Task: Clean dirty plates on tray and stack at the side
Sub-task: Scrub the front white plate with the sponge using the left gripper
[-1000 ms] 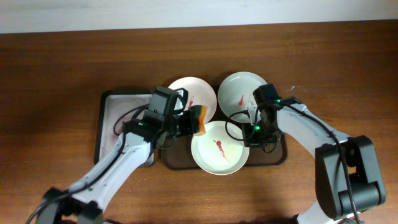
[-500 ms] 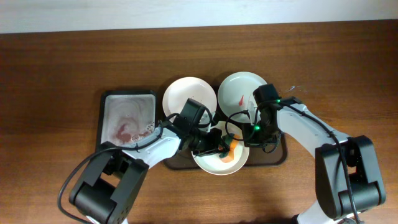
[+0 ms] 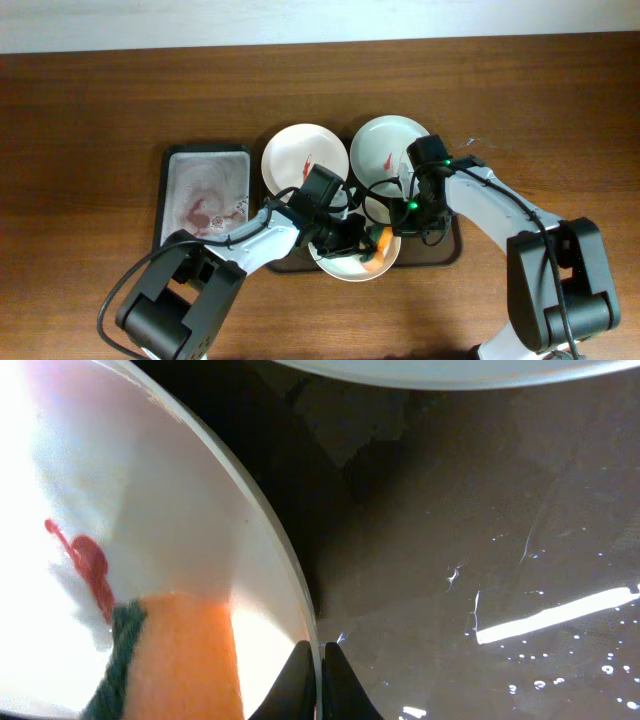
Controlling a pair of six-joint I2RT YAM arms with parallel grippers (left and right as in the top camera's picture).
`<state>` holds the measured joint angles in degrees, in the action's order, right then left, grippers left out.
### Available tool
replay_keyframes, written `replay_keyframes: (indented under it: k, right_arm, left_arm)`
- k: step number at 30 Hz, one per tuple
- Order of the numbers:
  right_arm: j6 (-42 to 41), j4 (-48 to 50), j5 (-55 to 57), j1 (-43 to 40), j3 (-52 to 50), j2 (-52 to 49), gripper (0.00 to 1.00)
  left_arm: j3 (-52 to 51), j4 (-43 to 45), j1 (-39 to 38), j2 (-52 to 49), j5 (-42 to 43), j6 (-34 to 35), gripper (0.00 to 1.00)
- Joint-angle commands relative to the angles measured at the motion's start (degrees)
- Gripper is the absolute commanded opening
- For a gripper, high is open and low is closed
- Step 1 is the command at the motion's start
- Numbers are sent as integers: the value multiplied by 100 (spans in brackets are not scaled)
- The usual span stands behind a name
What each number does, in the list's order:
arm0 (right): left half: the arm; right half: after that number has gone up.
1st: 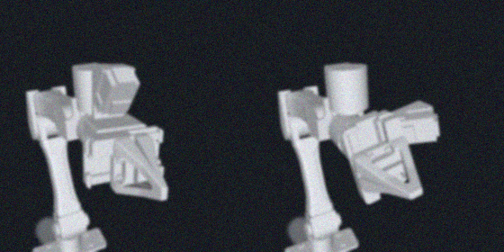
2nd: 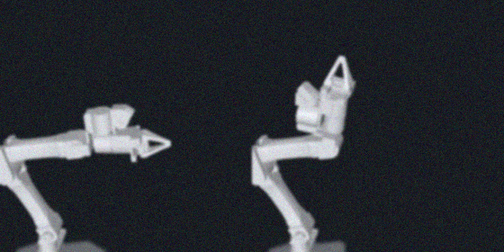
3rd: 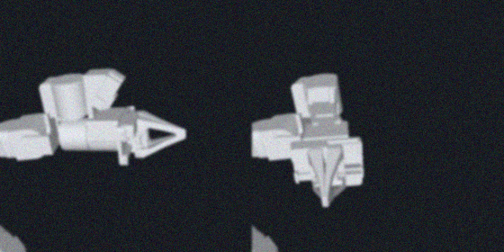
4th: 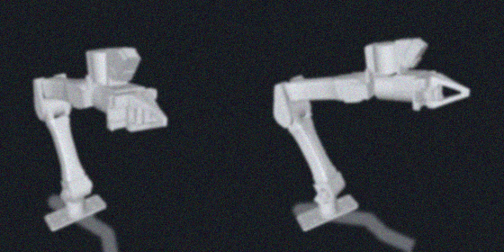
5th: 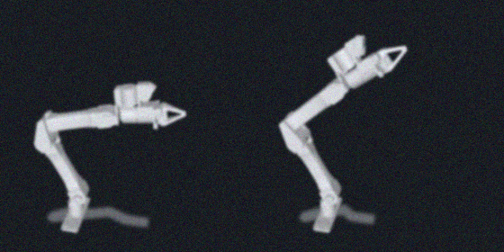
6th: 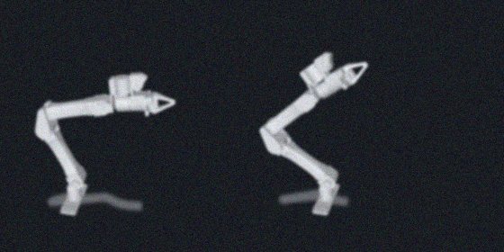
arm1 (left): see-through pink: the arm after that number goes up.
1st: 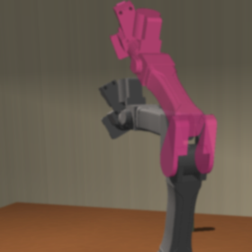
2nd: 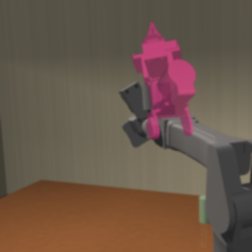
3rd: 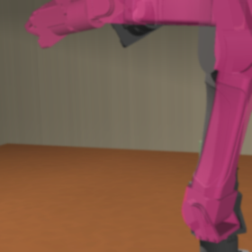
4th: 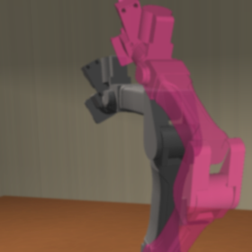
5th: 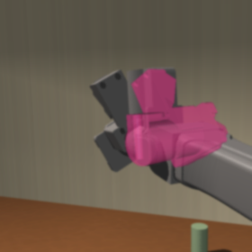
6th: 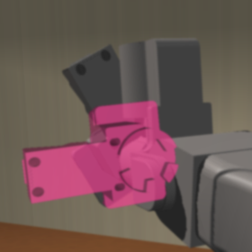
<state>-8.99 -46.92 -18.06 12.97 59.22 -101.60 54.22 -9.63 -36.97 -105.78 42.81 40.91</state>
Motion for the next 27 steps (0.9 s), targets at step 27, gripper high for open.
replay_keyframes:
  k: [27]
  right_arm:
    - [-7, -59, 74, 52, -46, -48, 4]
  left_arm:
    - [380, -1217, 715, 1360, -2387, -1338, 0]
